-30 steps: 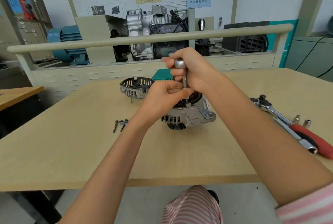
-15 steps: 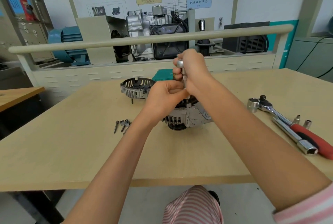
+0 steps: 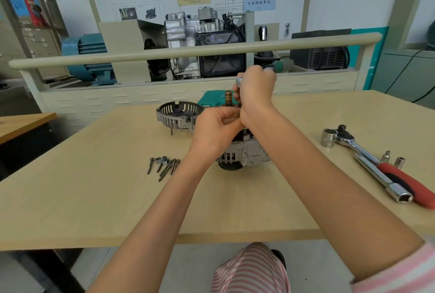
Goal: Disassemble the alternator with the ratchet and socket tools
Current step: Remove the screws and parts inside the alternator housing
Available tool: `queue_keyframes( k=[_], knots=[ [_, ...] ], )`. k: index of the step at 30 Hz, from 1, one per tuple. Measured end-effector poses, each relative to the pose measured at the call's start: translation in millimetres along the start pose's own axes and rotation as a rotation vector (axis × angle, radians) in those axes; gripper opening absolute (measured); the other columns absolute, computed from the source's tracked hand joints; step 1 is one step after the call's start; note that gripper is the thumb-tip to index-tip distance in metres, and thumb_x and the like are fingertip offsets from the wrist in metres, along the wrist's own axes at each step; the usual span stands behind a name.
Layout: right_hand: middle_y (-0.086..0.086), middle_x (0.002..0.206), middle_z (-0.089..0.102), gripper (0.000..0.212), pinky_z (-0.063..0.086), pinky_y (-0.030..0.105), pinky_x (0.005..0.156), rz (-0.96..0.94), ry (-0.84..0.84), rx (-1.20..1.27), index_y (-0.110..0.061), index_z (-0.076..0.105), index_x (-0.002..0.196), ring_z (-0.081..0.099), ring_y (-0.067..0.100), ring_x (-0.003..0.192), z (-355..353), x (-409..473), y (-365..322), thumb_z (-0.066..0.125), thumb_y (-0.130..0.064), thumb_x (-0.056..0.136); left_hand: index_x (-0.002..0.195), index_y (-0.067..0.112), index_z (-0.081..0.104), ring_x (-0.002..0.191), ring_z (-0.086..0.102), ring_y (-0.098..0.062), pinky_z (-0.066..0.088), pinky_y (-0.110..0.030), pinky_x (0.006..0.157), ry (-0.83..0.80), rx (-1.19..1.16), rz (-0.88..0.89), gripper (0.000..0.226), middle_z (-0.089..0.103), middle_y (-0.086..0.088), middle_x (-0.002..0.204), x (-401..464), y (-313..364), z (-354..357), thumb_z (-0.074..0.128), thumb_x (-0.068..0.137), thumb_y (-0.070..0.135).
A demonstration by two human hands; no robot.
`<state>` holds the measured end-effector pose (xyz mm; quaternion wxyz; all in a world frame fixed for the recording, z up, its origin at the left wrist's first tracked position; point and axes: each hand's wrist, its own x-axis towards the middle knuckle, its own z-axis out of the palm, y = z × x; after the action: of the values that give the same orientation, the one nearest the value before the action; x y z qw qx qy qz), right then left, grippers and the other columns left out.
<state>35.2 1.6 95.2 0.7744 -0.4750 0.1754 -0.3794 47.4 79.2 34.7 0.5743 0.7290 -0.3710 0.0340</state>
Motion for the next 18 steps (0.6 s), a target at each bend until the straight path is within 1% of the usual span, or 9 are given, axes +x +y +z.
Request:
queue_keyframes(
  k=[2, 4, 6, 8, 9, 12, 14, 16, 18],
  knots=[
    [0.004, 0.066, 0.047, 0.02, 0.029, 0.017, 0.037, 0.108, -0.121, -0.059, -0.005, 0.047, 0.094, 0.041, 0.012, 0.046, -0.8, 0.6, -6.7, 0.027, -0.004, 0.093, 0.094, 0.009, 0.073, 0.081, 0.069, -0.011, 0.051, -0.021, 0.076, 0.01, 0.0, 0.005, 0.013, 0.074, -0.01, 0.087, -1.0, 0.0, 0.3, 0.066, 0.085, 0.012],
    [-0.002, 0.053, 0.044, 0.022, 0.025, 0.015, 0.035, 0.25, -0.331, -0.119, -0.01, 0.045, 0.078, 0.038, 0.008, 0.036, -5.5, 2.6, -14.2, 0.029, -0.007, 0.093, 0.084, 0.002, 0.071, 0.065, 0.06, -0.014, 0.047, -0.024, 0.067, -0.008, -0.004, 0.034, 0.014, 0.068, -0.015, 0.069, -2.7, -1.3, -0.7, 0.065, 0.086, 0.015],
    [-0.006, 0.048, 0.043, 0.022, 0.024, 0.015, 0.034, 0.342, -0.535, -0.113, -0.009, 0.049, 0.084, 0.035, 0.005, 0.034, -11.0, 5.7, -17.4, 0.031, -0.01, 0.094, 0.082, 0.006, 0.072, 0.06, 0.056, -0.004, 0.043, -0.015, 0.063, -0.023, -0.022, 0.053, 0.013, 0.065, -0.002, 0.061, -4.5, -3.3, -2.1, 0.065, 0.086, 0.016],
    [-0.008, 0.048, 0.044, 0.021, 0.025, 0.014, 0.034, 0.383, -0.629, -0.08, -0.006, 0.052, 0.093, 0.035, 0.004, 0.035, -15.8, 5.2, -19.3, 0.032, -0.012, 0.095, 0.088, 0.013, 0.073, 0.067, 0.062, 0.004, 0.044, -0.008, 0.064, -0.023, -0.037, 0.069, 0.009, 0.071, 0.006, 0.07, -5.5, -4.2, -3.0, 0.065, 0.087, 0.017],
    [-0.008, 0.048, 0.044, 0.02, 0.025, 0.014, 0.034, 0.38, -0.635, -0.076, -0.006, 0.052, 0.095, 0.035, 0.003, 0.035, -16.7, 4.2, -19.5, 0.032, -0.012, 0.095, 0.09, 0.013, 0.073, 0.071, 0.065, 0.002, 0.045, -0.009, 0.065, -0.019, -0.039, 0.078, 0.01, 0.072, 0.005, 0.074, -5.6, -5.0, -3.2, 0.065, 0.087, 0.017],
    [-0.006, 0.048, 0.044, 0.022, 0.024, 0.014, 0.035, 0.313, -0.52, -0.086, -0.01, 0.049, 0.082, 0.035, 0.005, 0.034, -13.2, 0.1, -17.3, 0.03, -0.009, 0.094, 0.093, 0.01, 0.073, 0.082, 0.069, -0.009, 0.051, -0.019, 0.075, -0.004, -0.024, 0.131, 0.013, 0.074, -0.002, 0.083, -6.4, -7.3, -2.1, 0.063, 0.089, 0.015],
    [0.0, 0.054, 0.043, 0.022, 0.025, 0.015, 0.034, 0.2, -0.343, -0.07, -0.011, 0.046, 0.079, 0.036, 0.007, 0.035, -7.4, -2.4, -10.2, 0.029, -0.007, 0.093, 0.097, 0.008, 0.073, 0.081, 0.068, -0.004, 0.051, -0.017, 0.075, 0.018, -0.035, 0.169, 0.014, 0.074, -0.001, 0.086, -7.4, -8.7, 0.0, 0.062, 0.089, 0.011],
    [0.003, 0.063, 0.043, 0.016, 0.028, 0.016, 0.034, 0.021, -0.132, -0.051, -0.011, 0.041, 0.094, 0.038, 0.01, 0.043, -2.0, -7.4, -2.6, 0.025, -0.006, 0.095, 0.1, 0.007, 0.073, 0.075, 0.064, 0.006, 0.047, -0.012, 0.071, 0.043, -0.039, 0.177, 0.016, 0.072, 0.005, 0.084, -7.4, -10.1, 2.4, 0.062, 0.088, 0.008],
    [0.006, 0.074, 0.046, 0.019, 0.033, 0.016, 0.037, -0.1, -0.016, -0.042, -0.009, 0.037, 0.11, 0.041, 0.011, 0.051, 0.0, -8.5, 2.5, 0.022, -0.007, 0.098, 0.1, 0.007, 0.072, 0.073, 0.062, 0.009, 0.046, -0.011, 0.069, 0.062, -0.04, 0.165, 0.017, 0.07, 0.006, 0.084, -5.8, -11.1, 3.9, 0.062, 0.087, 0.006]
  ],
)
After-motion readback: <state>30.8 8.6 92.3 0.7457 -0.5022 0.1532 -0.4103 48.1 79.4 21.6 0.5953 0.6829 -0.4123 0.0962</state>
